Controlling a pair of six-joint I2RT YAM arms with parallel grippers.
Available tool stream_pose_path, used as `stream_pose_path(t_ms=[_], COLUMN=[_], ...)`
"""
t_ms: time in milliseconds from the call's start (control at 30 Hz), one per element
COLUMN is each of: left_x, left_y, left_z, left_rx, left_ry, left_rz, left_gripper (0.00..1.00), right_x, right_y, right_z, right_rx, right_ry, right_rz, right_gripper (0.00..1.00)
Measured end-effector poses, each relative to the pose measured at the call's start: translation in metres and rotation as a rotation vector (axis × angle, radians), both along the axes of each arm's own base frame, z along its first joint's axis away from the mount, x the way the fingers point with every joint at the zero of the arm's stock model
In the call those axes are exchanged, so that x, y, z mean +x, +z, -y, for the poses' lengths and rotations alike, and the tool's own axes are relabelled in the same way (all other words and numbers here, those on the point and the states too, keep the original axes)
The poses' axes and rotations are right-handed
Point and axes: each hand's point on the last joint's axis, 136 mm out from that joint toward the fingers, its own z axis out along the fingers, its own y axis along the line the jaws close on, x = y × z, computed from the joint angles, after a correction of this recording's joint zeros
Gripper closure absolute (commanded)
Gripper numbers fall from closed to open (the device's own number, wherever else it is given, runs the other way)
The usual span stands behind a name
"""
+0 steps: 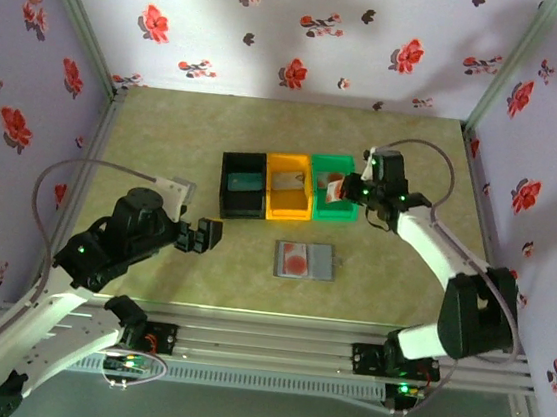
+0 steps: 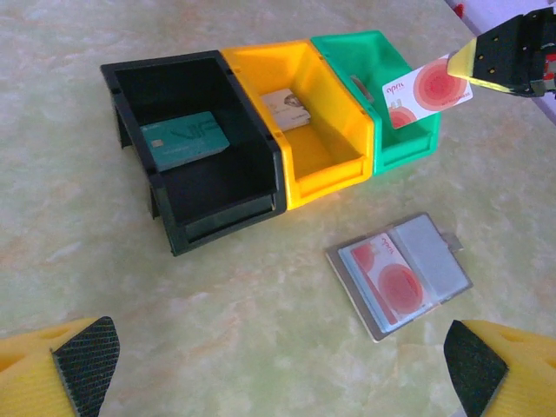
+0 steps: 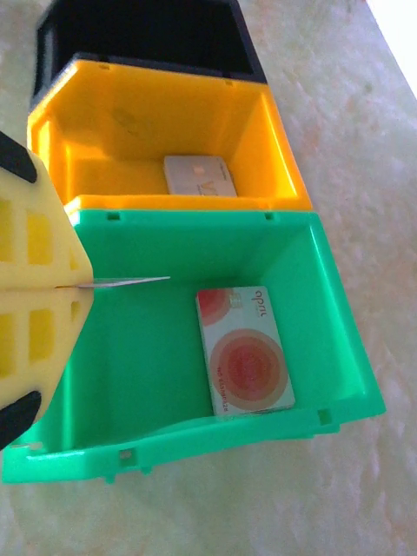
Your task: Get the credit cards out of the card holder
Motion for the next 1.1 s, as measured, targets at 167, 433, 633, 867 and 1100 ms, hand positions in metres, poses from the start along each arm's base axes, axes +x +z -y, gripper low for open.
stream_pose_path(t_ms=[167,433,633,867,1100], left_x=[0.002,0.002,0.002,0.002,0.003], left_y=[0.000,0.000,0.000,0.000,0.000], left_z=[-0.003,-0.003,-0.003,-0.003,-0.005], left_rx=[0.005,0.008,0.009,0.009,0.010], left_ry=[0.015,0.017,0.017,0.017,0.023], left_rz=[0.004,0.006,0.007,0.006,0.006], left_gripper=[0.00,0.00,0.00,0.00,0.00], right_x=[0.032,0.073,0.087,0.091,0.093], right_y=[-0.005,-0.009,-0.029,-0.046,-0.062], right_z=[-0.004,-0.017,-0.021,-0.024,-0.023], right_rx=[0.032,0.085,0.094,0.097,0.093], right_ry=[0.003,0.025,0.022,0.023,0.014], right_rz=[-0.018,-0.019,-0.058,-0.097,-0.132], right_gripper=[1.00,1.00,1.00,1.00,1.00])
